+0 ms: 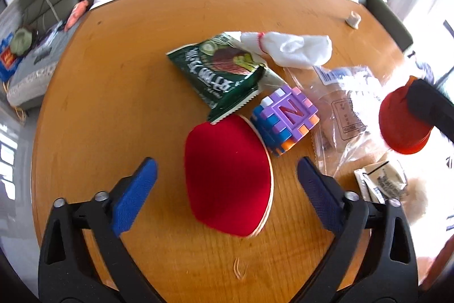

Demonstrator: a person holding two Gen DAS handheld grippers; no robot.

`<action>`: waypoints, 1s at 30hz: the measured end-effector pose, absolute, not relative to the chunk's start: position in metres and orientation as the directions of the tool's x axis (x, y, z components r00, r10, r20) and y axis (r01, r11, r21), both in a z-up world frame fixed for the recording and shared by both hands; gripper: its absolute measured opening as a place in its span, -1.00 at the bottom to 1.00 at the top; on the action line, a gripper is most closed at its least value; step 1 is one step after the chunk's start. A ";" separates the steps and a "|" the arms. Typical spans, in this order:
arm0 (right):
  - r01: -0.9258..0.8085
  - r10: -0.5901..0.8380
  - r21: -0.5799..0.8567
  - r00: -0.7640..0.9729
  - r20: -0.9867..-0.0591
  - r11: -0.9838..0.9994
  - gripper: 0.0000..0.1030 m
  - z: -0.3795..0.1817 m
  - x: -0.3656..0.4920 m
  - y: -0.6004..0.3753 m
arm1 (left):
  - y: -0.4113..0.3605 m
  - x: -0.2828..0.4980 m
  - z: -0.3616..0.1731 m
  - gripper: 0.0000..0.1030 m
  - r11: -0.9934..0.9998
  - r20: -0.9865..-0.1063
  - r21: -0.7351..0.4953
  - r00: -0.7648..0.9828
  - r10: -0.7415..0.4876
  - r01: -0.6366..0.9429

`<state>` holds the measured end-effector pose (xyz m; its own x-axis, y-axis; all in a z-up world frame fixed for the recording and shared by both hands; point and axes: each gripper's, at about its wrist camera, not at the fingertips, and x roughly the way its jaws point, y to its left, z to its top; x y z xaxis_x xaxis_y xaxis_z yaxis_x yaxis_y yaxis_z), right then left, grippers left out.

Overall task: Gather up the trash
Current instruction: 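Grasp the red ping-pong paddle with left gripper while right gripper grasps red cups, then carry paddle and red cups over the bin and open both grippers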

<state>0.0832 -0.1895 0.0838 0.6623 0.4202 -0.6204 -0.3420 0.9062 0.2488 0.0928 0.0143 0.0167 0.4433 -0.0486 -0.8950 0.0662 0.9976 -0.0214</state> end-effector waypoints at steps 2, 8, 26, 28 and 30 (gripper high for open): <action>-0.335 0.416 0.249 0.670 -0.615 0.908 -0.43 0.087 0.084 -0.187 | 0.015 0.093 0.011 0.21 0.997 -0.901 -0.023 0.431 -0.051 0.071; -0.342 0.410 0.231 0.677 -0.612 0.911 -0.43 0.092 0.079 -0.176 | 0.026 0.077 0.016 0.19 0.995 -0.887 -0.074 0.451 -0.099 0.073; -0.535 0.545 0.213 0.599 -0.587 0.818 -0.43 0.117 0.004 -0.016 | 0.159 -0.029 0.072 0.19 0.995 -0.830 -0.093 0.555 -0.058 -0.034; -0.580 0.572 0.203 0.570 -0.590 0.788 -0.43 0.119 -0.010 0.018 | 0.184 -0.042 0.073 0.19 0.992 -0.827 -0.094 0.561 -0.034 -0.079; -0.620 0.593 0.194 0.542 -0.595 0.760 -0.43 0.118 -0.021 0.046 | 0.211 -0.055 0.073 0.19 0.988 -0.826 -0.085 0.563 0.004 -0.131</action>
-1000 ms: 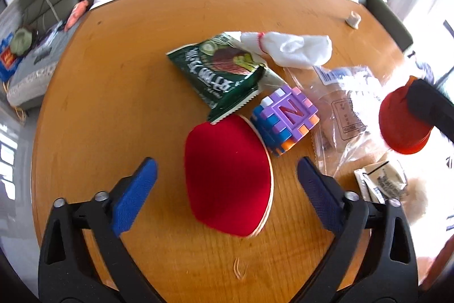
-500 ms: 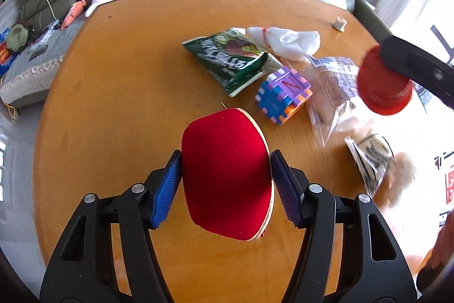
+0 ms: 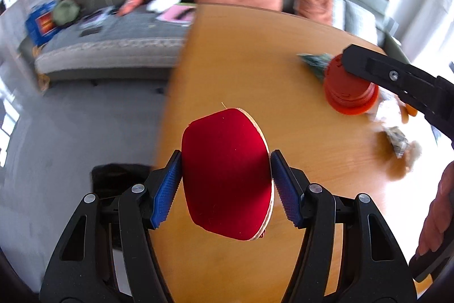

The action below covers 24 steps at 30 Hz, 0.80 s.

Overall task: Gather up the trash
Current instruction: 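Carry paddle and red cups over the bin and open both grippers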

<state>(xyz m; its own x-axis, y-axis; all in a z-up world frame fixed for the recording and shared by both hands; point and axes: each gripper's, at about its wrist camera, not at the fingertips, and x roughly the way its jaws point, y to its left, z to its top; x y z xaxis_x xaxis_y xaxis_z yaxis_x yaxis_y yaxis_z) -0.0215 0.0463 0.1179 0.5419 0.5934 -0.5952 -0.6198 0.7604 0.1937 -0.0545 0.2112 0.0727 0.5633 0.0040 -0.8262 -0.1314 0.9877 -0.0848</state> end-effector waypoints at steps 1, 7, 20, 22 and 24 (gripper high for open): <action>-0.634 0.601 0.190 0.531 -0.597 0.750 -0.43 0.118 -0.026 0.058 | 0.225 -0.061 0.072 0.19 0.984 -0.825 -0.081 0.564 0.022 -0.158; -0.736 0.653 0.170 0.439 -0.617 0.656 -0.43 0.113 -0.059 0.141 | 0.295 -0.104 0.066 0.19 0.949 -0.824 -0.098 0.559 0.090 -0.298; -0.862 0.704 0.179 0.249 -0.665 0.474 -0.26 0.094 -0.092 0.304 | 0.427 -0.184 0.040 0.49 0.822 -0.864 -0.066 0.444 0.236 -0.566; -0.861 0.701 0.152 0.278 -0.657 0.484 0.03 0.098 -0.092 0.317 | 0.443 -0.185 0.037 0.88 0.788 -0.868 -0.024 0.404 0.288 -0.615; -0.864 0.710 0.153 0.280 -0.647 0.480 0.03 0.104 -0.090 0.325 | 0.453 -0.188 0.038 0.88 0.768 -0.867 -0.021 0.394 0.305 -0.640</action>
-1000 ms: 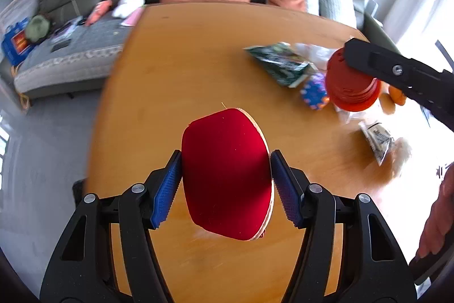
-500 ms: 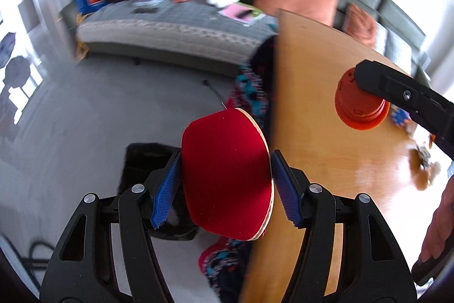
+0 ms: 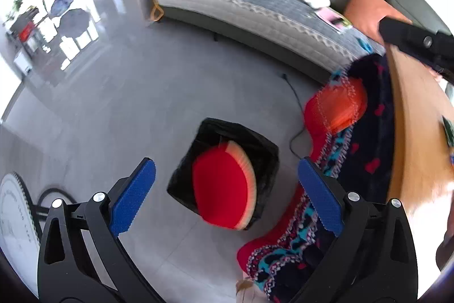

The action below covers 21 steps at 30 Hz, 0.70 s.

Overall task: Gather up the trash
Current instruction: 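Carry paddle and red cups over the bin and open both grippers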

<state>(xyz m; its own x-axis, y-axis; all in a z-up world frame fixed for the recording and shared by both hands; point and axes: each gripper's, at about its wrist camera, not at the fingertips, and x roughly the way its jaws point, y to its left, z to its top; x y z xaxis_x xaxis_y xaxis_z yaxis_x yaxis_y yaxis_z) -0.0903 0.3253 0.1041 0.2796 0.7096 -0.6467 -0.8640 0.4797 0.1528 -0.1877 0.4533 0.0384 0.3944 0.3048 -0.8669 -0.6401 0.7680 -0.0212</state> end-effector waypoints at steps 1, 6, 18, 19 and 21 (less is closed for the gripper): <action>-0.864 0.713 0.155 0.280 -0.643 0.479 0.03 0.105 -0.091 0.325 | 0.458 -0.189 0.038 0.88 0.758 -0.868 -0.027 0.392 0.306 -0.652; -0.857 0.710 0.161 0.285 -0.645 0.490 0.03 0.103 -0.088 0.317 | 0.468 -0.188 0.038 0.88 0.744 -0.868 -0.045 0.396 0.301 -0.666; -0.816 0.716 0.205 0.317 -0.622 0.540 0.03 0.112 -0.076 0.266 | 0.429 -0.171 0.057 0.88 0.803 -0.851 -0.043 0.443 0.282 -0.594; -0.812 0.715 0.205 0.325 -0.618 0.547 0.03 0.113 -0.075 0.257 | 0.422 -0.168 0.060 0.88 0.810 -0.848 -0.043 0.451 0.280 -0.585; -0.799 0.713 0.209 0.342 -0.612 0.563 0.03 0.116 -0.071 0.238 | 0.411 -0.163 0.066 0.88 0.823 -0.842 -0.044 0.464 0.275 -0.567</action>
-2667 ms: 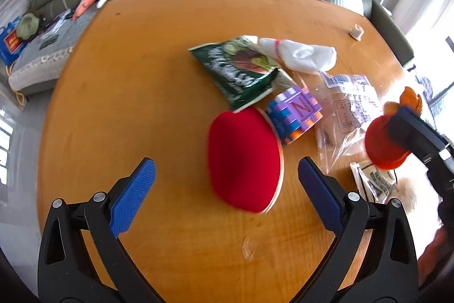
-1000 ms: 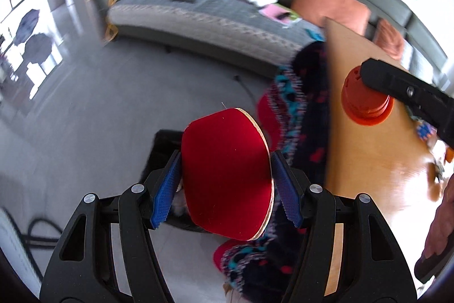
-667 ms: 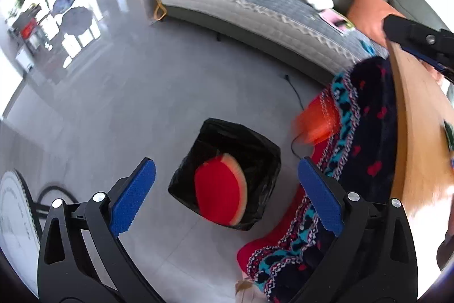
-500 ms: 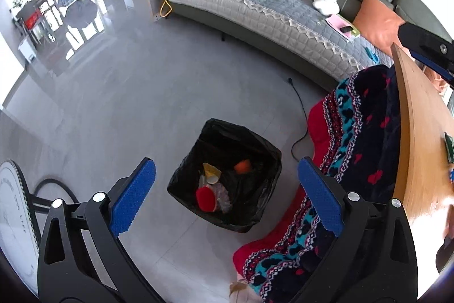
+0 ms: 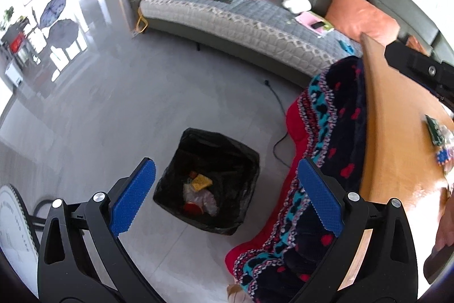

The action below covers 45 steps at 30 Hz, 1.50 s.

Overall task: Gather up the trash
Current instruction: 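Carry paddle and red cups over the bin and open both grippers, then grasp the printed snack packet with left gripper while right gripper grasps white plastic bag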

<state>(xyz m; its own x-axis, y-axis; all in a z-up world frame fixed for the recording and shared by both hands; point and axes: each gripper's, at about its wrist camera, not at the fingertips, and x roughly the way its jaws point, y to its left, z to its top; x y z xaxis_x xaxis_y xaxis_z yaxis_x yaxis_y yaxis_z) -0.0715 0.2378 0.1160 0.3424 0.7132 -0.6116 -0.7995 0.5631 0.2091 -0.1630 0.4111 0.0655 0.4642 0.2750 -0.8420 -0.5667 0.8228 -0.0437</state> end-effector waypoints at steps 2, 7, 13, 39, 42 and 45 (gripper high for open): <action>-0.787 0.709 0.212 0.358 -0.608 0.579 0.03 0.117 -0.069 0.220 | 0.394 -0.155 0.071 0.88 0.840 -0.836 -0.043 0.480 0.266 -0.541; -0.743 0.676 0.198 0.421 -0.605 0.640 0.05 0.121 -0.054 0.162 | 0.348 -0.131 0.081 0.88 0.881 -0.826 -0.047 0.514 0.231 -0.471; -0.671 0.633 0.198 0.499 -0.592 0.715 0.05 0.128 -0.033 0.086 | 0.280 -0.097 0.090 0.88 0.931 -0.816 -0.044 0.550 0.175 -0.362; -0.222 0.251 0.127 0.725 -0.641 0.967 0.11 0.074 0.018 -0.241 | 0.022 -0.001 0.072 0.88 0.998 -0.841 -0.066 0.537 -0.062 0.013; -0.166 0.199 0.113 0.725 -0.660 0.980 0.20 0.060 0.014 -0.260 | 0.001 0.002 0.071 0.88 0.997 -0.845 -0.069 0.528 -0.082 0.045; -0.109 0.185 0.152 0.677 -0.712 0.982 0.22 0.037 0.015 -0.278 | -0.020 0.005 0.067 0.88 0.995 -0.850 -0.069 0.517 -0.098 0.076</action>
<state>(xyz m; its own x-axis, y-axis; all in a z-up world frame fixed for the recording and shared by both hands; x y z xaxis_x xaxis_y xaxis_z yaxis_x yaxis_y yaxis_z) 0.0155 -0.2781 0.0367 0.6773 0.1849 -0.7121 -0.1087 0.9824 0.1517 0.0050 -0.0199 0.0674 0.5173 -0.0984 -0.8501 0.0760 0.9947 -0.0689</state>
